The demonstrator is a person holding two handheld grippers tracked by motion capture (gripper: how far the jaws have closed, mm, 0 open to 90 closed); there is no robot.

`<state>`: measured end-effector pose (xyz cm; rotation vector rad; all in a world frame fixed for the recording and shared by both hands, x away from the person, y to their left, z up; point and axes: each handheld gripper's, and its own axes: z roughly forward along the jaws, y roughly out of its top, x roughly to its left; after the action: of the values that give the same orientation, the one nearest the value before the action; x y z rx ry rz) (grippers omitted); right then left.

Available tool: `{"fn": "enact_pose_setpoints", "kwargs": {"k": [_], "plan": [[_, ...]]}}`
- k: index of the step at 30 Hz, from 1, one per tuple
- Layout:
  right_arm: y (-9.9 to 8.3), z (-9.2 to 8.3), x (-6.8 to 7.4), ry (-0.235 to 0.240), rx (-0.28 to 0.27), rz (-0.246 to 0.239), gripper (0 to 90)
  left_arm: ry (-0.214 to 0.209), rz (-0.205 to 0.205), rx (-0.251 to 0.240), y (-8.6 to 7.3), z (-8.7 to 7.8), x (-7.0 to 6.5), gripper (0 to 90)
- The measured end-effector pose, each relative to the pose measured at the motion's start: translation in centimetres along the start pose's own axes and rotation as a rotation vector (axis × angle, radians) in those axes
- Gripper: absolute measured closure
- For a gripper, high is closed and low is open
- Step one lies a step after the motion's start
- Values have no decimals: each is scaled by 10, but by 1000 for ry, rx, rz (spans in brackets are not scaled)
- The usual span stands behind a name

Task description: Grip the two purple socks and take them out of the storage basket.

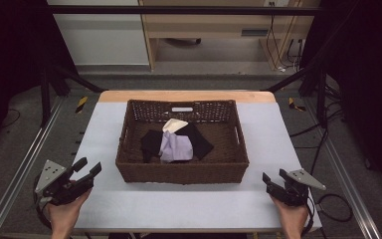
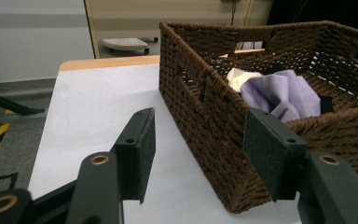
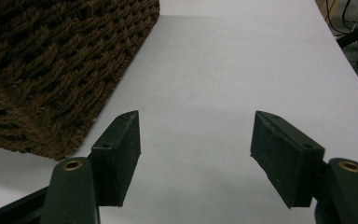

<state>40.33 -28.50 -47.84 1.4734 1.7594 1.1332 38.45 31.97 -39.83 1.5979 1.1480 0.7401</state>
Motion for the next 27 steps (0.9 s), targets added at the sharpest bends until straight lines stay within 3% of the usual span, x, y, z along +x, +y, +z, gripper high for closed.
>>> {"fn": "enact_pose_setpoints", "kwargs": {"k": [7,13,18,27], "plan": [[-1,1,1,-8,6,-5,336,-17,-4,-5,9,-1,2,430],[-2,3,0,-11,-1,-5,356,-36,-9,-42,25,-1,0,432],[-2,3,0,-4,-9,-3,356,-59,7,-68,41,5,-8,432],[-2,6,0,-4,-22,5,337,-102,60,-64,66,30,-34,432]]}}
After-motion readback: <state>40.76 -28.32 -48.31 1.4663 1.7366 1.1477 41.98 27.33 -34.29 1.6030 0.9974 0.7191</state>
